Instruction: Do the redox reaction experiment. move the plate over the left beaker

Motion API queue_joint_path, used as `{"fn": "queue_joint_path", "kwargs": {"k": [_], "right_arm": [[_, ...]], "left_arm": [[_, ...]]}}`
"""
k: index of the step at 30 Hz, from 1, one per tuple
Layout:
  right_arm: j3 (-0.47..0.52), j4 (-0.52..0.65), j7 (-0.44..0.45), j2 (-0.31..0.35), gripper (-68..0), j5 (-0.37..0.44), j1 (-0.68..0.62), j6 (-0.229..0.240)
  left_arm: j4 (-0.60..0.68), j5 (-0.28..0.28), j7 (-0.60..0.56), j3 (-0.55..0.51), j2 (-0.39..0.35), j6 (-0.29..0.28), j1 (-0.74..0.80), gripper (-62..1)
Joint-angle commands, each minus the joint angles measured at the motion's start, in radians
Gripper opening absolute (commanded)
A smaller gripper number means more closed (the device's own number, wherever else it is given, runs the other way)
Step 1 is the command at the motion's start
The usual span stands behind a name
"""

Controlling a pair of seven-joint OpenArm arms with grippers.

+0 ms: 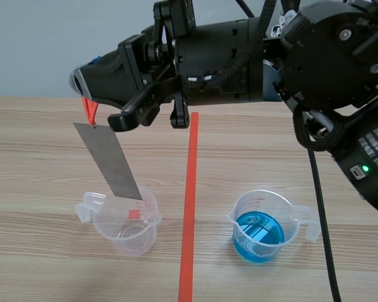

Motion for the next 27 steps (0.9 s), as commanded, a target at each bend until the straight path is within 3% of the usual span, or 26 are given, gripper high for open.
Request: {"fn": "queue_joint_path", "kwargs": {"k": [1,27], "right_arm": [[0.000,0.003,0.019,0.000,-67.1,0.018,0.020,0.000],[0.000,0.003,0.019,0.000,-67.1,0.018,0.020,0.000]], "left_arm": [[0.017,-0.006,-0.045,-0.003,-0.011,0.002,0.001,1.4],[0.022,-0.018,-0.045,-0.003,-0.011,0.000,-0.005,1.4]]}}
